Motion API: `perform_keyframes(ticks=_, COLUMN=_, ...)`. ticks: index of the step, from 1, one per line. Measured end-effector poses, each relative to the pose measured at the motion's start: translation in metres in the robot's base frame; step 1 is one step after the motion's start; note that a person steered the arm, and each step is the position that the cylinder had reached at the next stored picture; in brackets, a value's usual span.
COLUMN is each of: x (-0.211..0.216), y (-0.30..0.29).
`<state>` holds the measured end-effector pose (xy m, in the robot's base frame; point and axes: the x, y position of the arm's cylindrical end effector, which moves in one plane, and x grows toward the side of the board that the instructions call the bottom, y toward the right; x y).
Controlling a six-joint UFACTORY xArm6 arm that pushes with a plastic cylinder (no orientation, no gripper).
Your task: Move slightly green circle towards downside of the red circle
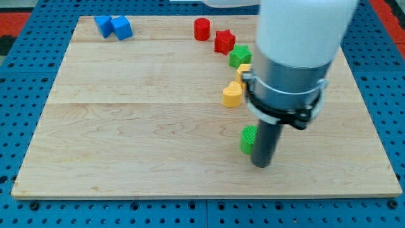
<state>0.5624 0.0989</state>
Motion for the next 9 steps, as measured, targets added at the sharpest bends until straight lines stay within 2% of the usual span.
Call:
perform_keyframes(ticks=1, x=-0.008, y=0.009)
perform_keyframes(ticks=3, x=-0.027, y=-0.057)
perform_keyframes(ticks=6, x=-0.042, y=-0.031)
perform_keyframes(ticks=8, x=-0.076, y=-0.074)
perform_keyframes(ticks=9, x=-0.033, y=-0.080)
